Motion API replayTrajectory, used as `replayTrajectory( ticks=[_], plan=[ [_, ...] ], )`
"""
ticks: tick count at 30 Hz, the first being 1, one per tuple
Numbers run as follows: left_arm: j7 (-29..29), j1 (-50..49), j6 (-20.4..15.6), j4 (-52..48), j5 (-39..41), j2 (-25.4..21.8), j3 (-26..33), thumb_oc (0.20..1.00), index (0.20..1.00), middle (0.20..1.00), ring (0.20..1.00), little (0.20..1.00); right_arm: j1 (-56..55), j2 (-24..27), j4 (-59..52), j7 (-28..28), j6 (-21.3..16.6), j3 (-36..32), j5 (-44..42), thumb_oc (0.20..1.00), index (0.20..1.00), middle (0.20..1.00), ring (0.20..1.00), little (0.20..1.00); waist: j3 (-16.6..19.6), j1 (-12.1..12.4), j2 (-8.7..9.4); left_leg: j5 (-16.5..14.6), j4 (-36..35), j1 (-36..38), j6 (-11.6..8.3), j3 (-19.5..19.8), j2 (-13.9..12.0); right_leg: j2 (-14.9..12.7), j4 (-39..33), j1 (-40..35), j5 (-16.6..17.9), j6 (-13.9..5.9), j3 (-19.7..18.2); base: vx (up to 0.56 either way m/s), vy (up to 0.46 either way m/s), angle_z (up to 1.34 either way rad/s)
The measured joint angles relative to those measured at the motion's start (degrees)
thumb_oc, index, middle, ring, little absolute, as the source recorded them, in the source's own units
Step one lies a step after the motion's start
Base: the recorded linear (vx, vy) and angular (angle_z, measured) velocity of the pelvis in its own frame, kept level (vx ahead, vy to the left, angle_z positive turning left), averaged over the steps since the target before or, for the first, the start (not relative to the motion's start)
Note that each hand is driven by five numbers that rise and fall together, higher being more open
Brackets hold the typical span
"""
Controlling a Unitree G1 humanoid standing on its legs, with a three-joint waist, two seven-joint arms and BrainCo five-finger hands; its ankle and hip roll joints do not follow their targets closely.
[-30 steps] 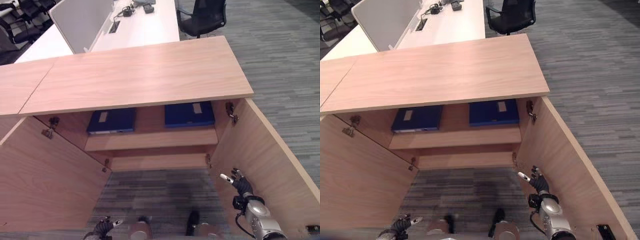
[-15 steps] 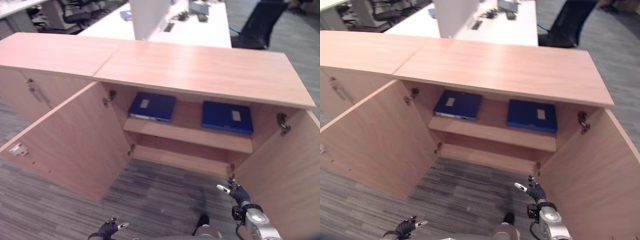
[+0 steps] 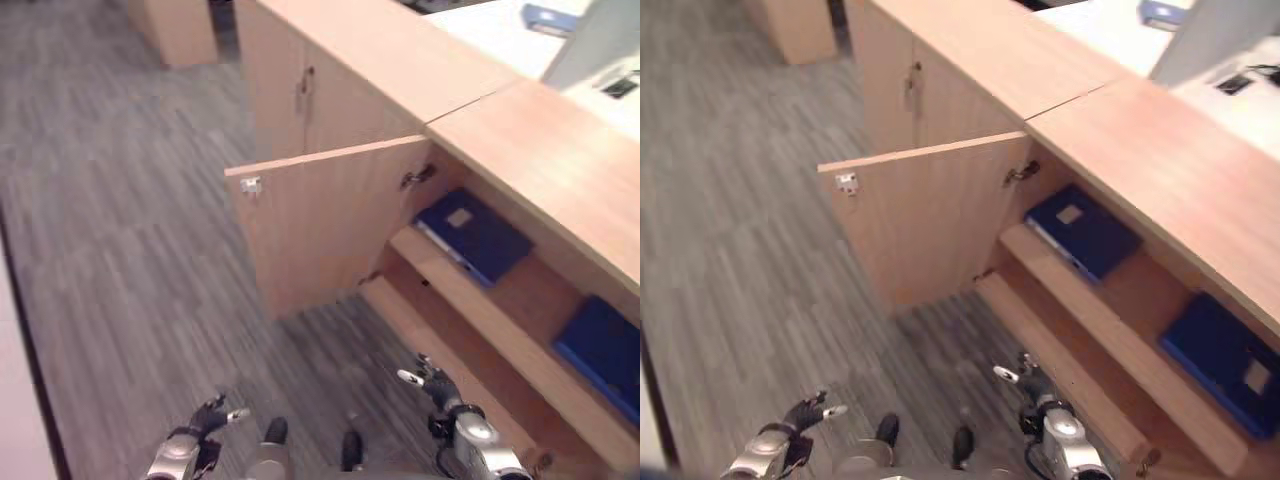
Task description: Put the empty folder in the office cabinet
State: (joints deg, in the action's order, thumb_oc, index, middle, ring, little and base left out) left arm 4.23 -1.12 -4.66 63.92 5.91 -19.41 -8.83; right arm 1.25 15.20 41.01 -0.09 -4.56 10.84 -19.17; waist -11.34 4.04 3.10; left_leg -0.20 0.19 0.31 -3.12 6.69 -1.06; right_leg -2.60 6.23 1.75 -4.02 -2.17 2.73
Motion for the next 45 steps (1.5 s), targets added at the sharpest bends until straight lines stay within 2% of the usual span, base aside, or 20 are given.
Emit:
replayTrajectory(
  ticks=[2,4,5,6,9,11,12,13,14,15,16,17,19,20,23,25,29,32,40,45],
  plan=[
    [0.0,0.5,0.4,2.7,0.0,1.4,-0.2,1.0,1.0,1.0,1.0,1.0,0.8,2.2,0.1,-0.6,-0.4,-1.3,-0.1,1.0,1.0,1.0,1.0,1.0,-0.8,-2.5,-3.87,-1.0,0.7,1.4,1.5,-1.2,0.6,-0.9,3.9,-0.4,-1.3,-1.76,3.5,0.15,-0.067,1.13],
    [-0.1,0.2,0.2,1.2,-0.1,1.3,-0.4,1.0,1.0,1.0,1.0,1.0,0.2,2.9,1.1,-0.6,0.0,-2.0,0.0,1.0,1.0,1.0,1.0,1.0,-0.9,-2.2,-5.88,0.6,-3.2,3.9,2.43,-0.1,-0.2,-1.5,8.4,1.1,-4.0,-4.05,5.0,0.11,-0.097,0.7],
    [-0.3,-0.5,-0.3,0.5,-0.1,0.0,0.0,1.0,1.0,1.0,1.0,1.0,-0.3,2.3,2.1,-0.5,-0.1,-1.9,0.0,1.0,1.0,1.0,1.0,1.0,-0.2,-0.8,-4.13,0.5,-3.6,4.2,2.26,-0.2,0.6,-4.0,2.6,1.1,-2.4,-5.04,7.1,0.09,-0.116,0.12],
    [-0.3,-0.7,-0.2,0.8,-0.1,-0.7,0.0,1.0,1.0,1.0,1.0,1.0,-0.2,2.1,2.0,-0.5,-0.2,-2.0,0.0,1.0,1.0,1.0,1.0,1.0,-0.2,-0.9,-3.55,0.6,-4.0,4.3,2.15,-0.3,0.7,-4.5,1.7,1.1,-0.2,-3.59,7.7,0.09,-0.129,0.07],
    [-0.3,-0.7,-0.3,1.0,0.0,0.1,1.6,1.0,1.0,1.0,1.0,1.0,-2.0,2.7,2.2,-0.5,-0.2,-2.4,0.0,1.0,1.0,1.0,1.0,1.0,0.2,-1.3,-3.24,1.3,-3.1,3.6,0.53,0.3,0.1,-3.1,-8.0,-5.0,3.8,-3.62,11.0,0.02,-0.064,0.33],
    [-0.3,-0.8,-0.3,0.2,0.1,1.3,2.2,1.0,1.0,1.0,1.0,1.0,-2.9,3.6,2.2,-0.4,-0.1,-2.4,0.0,1.0,1.0,1.0,1.0,1.0,0.3,-1.4,-2.98,1.1,0.8,1.1,0.16,-2.5,1.1,-3.6,-10.5,-6.2,4.8,-2.72,12.2,0.03,0.0,0.44],
    [-0.1,0.4,-0.2,0.2,0.4,2.2,2.1,1.0,1.0,1.0,1.0,1.0,-2.8,4.7,2.1,-0.4,0.0,-2.4,0.0,1.0,1.0,1.0,1.0,1.0,-0.1,-1.9,-2.56,1.4,6.2,-2.6,-1.89,-6.4,1.9,-5.0,-11.3,-6.6,6.3,-1.03,13.2,0.08,0.054,0.48],
    [-0.1,1.2,-0.1,1.2,0.4,2.3,2.2,1.0,1.0,1.0,1.0,1.0,-2.8,4.6,2.0,-0.5,0.0,-2.6,0.0,1.0,1.0,1.0,1.0,1.0,-1.0,-2.2,-1.52,-0.2,10.2,-5.2,-3.85,-10.4,1.1,-6.2,-11.2,-7.3,6.5,-0.23,14.5,0.18,0.073,0.75],
    [0.0,1.0,-0.1,0.5,0.4,2.3,2.1,1.0,1.0,1.0,1.0,1.0,-3.5,4.6,2.1,-0.7,0.2,-2.8,-0.1,1.0,1.0,1.0,1.0,1.0,-1.0,-2.3,-1.81,-0.1,9.0,-5.7,-4.17,-16.7,-6.4,-5.3,-11.5,-9.1,4.8,0.55,16.2,0.18,0.031,0.62],
    [0.0,0.7,-0.1,0.2,0.4,2.5,2.0,1.0,1.0,1.0,1.0,1.0,-3.5,4.6,2.2,-0.8,0.3,-2.7,-0.1,1.0,1.0,1.0,1.0,1.0,-0.8,-2.2,-2.41,0.1,6.9,-5.6,-4.62,-15.7,-8.2,-4.8,-11.6,-9.5,4.5,0.24,16.0,0.18,0.023,0.3],
    [0.0,0.4,-0.1,-0.1,0.4,3.2,1.6,1.0,1.0,1.0,1.0,1.0,-3.2,4.9,2.2,-1.1,0.3,-2.7,-0.1,1.0,1.0,1.0,1.0,1.0,-0.2,-1.6,-3.54,1.5,0.5,-4.5,-6.6,-11.2,-9.7,-4.2,-11.6,-8.9,4.4,-0.57,15.2,0.07,-0.002,-0.17],
    [0.2,-0.4,0.1,-0.4,0.4,3.6,1.6,1.0,1.0,1.0,1.0,1.0,-2.7,5.0,2.2,-1.1,0.2,-2.7,-0.1,1.0,1.0,1.0,1.0,1.0,0.0,-1.6,-4.29,2.1,-3.0,-3.9,-6.67,-10.2,-9.8,-4.0,-11.6,-8.7,4.5,-0.89,14.7,0.05,0.001,-0.3],
    [0.3,-2.1,0.4,-0.4,0.4,4.1,1.6,1.0,1.0,1.0,1.0,1.0,-3.2,5.9,1.8,-1.0,0.2,-2.5,0.0,1.0,1.0,1.0,1.0,1.0,1.7,-1.8,-7.28,3.4,-4.5,-3.2,-4.7,-10.0,-9.8,-2.6,-11.6,-9.0,4.7,-2.57,14.3,0.05,0.023,-0.23],
    [0.2,-2.9,0.4,-0.5,0.3,3.5,1.7,1.0,1.0,1.0,1.0,1.0,-4.0,5.8,1.8,-0.9,0.3,-2.1,0.0,1.0,1.0,1.0,1.0,1.0,2.2,-1.6,-7.45,8.0,-4.9,-2.8,-4.05,-10.0,-9.4,-2.8,-11.6,-9.8,4.4,-3.56,13.7,0.09,0.043,-0.16],
    [0.1,-4.3,0.5,-0.5,-0.4,0.7,2.1,1.0,1.0,1.0,1.0,1.0,-6.7,4.0,1.6,0.0,0.3,-1.9,0.0,1.0,1.0,1.0,1.0,1.0,4.5,-2.4,-2.62,7.8,-5.9,-1.6,-2.33,-11.2,-5.4,-7.0,-11.6,-10.0,4.9,-5.93,13.5,0.07,0.03,-0.07],
    [-0.1,-3.9,0.5,-1.2,-0.8,0.0,2.1,1.0,1.0,1.0,1.0,1.0,-6.9,3.4,1.7,0.1,0.3,-1.7,0.1,1.0,1.0,1.0,1.0,1.0,5.2,-2.4,-1.57,7.7,-5.4,-1.4,-2.11,-11.2,-4.8,-7.7,-11.5,-10.0,4.7,-6.27,13.6,0.04,0.008,0.0],
    [-0.2,-3.7,0.4,-2.2,-0.8,-0.1,2.1,1.0,1.0,1.0,1.0,1.0,-6.6,2.4,1.7,0.2,0.3,-1.6,0.1,1.0,1.0,1.0,1.0,1.0,5.3,-2.4,-1.98,7.7,-5.4,-1.2,-2.12,-11.4,-4.8,-7.7,-11.5,-10.1,4.5,-6.53,13.5,0.04,-0.004,-0.02],
    [-0.3,-4.0,0.4,-2.3,-0.7,1.4,2.0,1.0,1.0,1.0,1.0,1.0,-7.0,2.8,1.7,0.2,0.3,-1.7,0.2,1.0,1.0,1.0,1.0,1.0,6.3,-2.4,-3.94,7.7,-5.4,-1.0,-2.21,-11.9,-5.3,-7.2,-11.6,-10.1,4.4,-6.49,13.3,0.06,-0.023,-0.04],
    [-0.3,-4.5,0.5,-3.4,-0.7,1.4,1.8,1.0,1.0,1.0,1.0,1.0,-7.6,3.0,1.7,0.7,0.3,-1.6,0.2,1.0,1.0,1.0,1.0,1.0,6.2,-3.2,-4.18,7.2,-5.9,-1.3,-2.92,-11.5,-6.4,-6.0,-11.6,-9.8,3.7,-6.3,12.7,0.03,-0.028,-0.01],
    [-0.3,-3.3,0.4,-3.3,-0.3,1.6,0.0,1.0,1.0,1.0,1.0,1.0,-7.7,4.4,1.8,1.3,0.3,-1.0,0.2,1.0,1.0,1.0,1.0,1.0,5.1,-3.5,-5.31,8.0,-3.3,-3.7,-3.46,-10.9,-7.1,-5.1,-11.5,-8.7,3.6,-6.11,13.1,0.01,-0.044,0.06]
  ],
)
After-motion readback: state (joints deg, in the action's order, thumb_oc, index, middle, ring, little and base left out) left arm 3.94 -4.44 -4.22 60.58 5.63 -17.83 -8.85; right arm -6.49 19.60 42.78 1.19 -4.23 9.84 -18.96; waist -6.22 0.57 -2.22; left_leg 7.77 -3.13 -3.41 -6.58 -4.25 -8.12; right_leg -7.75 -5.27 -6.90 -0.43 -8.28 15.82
